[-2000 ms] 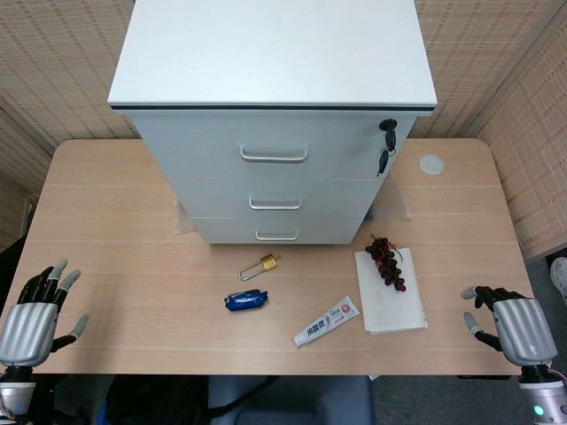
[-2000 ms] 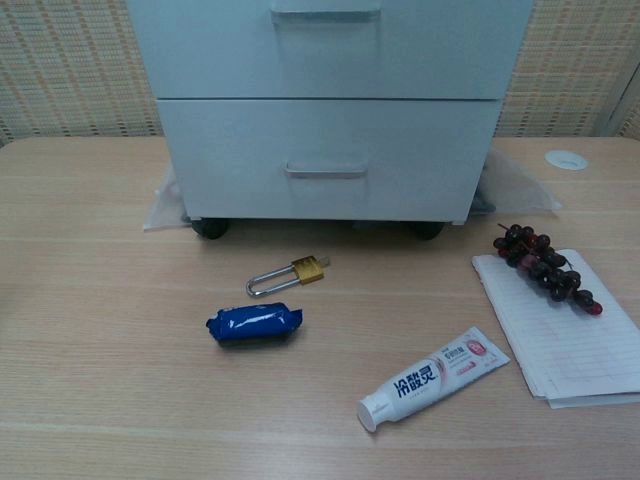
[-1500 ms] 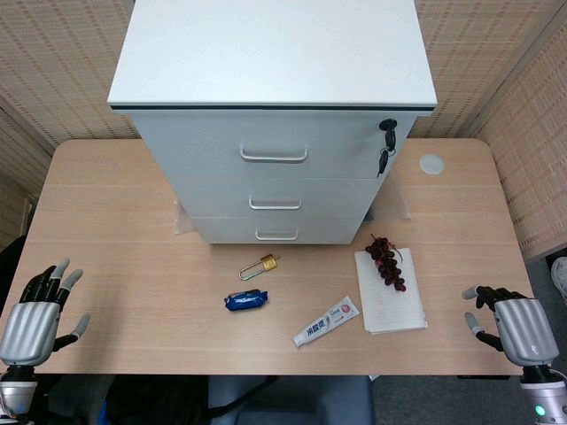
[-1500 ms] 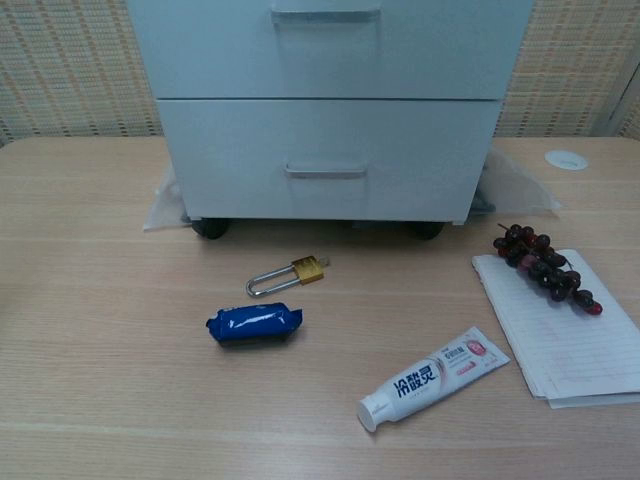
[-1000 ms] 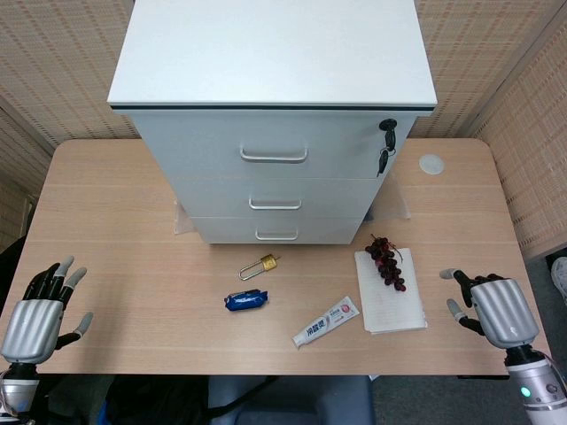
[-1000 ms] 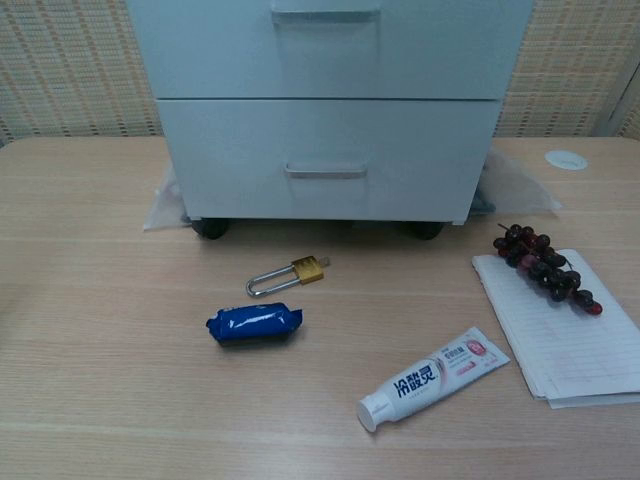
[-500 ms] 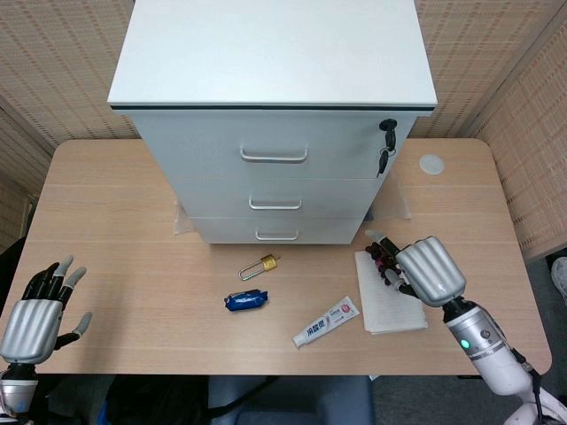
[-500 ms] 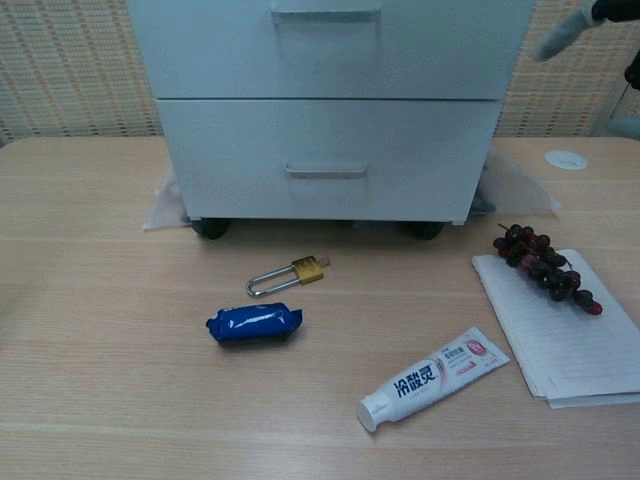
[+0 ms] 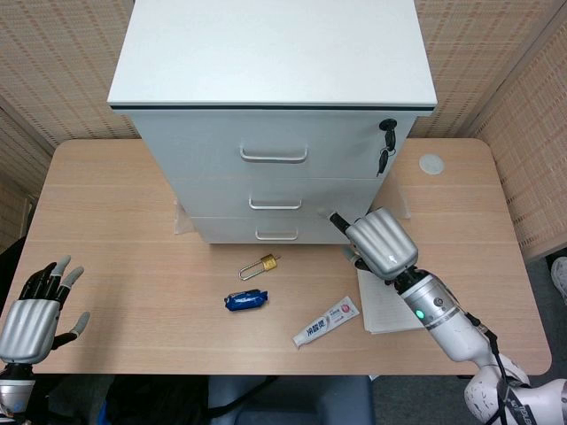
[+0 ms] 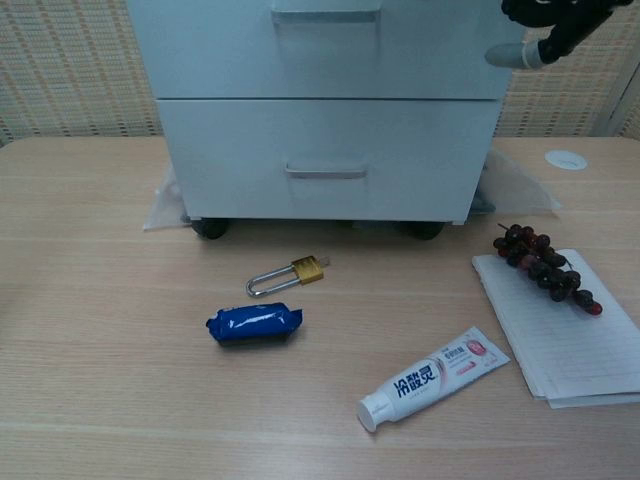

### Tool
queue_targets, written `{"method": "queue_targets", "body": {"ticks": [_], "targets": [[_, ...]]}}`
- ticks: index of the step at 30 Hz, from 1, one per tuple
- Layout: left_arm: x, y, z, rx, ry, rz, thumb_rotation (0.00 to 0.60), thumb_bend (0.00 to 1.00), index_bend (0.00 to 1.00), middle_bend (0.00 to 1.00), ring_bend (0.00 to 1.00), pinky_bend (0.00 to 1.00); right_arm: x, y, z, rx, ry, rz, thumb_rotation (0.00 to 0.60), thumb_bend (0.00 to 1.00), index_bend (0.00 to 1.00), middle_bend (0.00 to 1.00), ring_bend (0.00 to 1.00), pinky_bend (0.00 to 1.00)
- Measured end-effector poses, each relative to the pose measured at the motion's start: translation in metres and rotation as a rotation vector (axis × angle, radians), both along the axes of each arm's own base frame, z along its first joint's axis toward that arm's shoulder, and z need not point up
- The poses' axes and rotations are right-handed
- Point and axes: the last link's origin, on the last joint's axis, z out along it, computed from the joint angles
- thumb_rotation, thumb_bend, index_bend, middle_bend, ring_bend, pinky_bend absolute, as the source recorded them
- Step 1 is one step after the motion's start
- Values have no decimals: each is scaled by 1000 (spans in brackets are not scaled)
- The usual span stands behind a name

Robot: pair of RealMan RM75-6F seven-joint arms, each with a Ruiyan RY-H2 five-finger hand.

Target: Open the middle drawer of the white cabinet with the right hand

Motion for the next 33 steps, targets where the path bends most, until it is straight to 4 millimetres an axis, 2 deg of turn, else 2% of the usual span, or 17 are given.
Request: {"method": "queue_targets", "body": {"ticks": [6, 10, 13, 33], "targets": [[0, 1, 0, 1, 0, -2, 600, 313, 135, 43, 69, 127, 23, -11, -5, 18, 22, 18, 600, 346, 178, 878, 928, 834], [0, 1, 0, -1, 2, -1, 600, 312, 135, 43, 69, 127, 35, -17, -11, 32, 44, 29, 600, 436, 178, 880, 930, 834], [-1, 1, 1, 1, 1, 4, 600, 313, 135, 43, 69, 127, 40, -21, -16, 39, 62, 31, 600, 465, 178, 880, 930, 834], [-5, 3, -1, -3, -3, 8, 600, 312, 135, 43, 69, 127, 51, -35, -35, 20, 116, 28, 600, 489, 178, 880, 930, 834]]}}
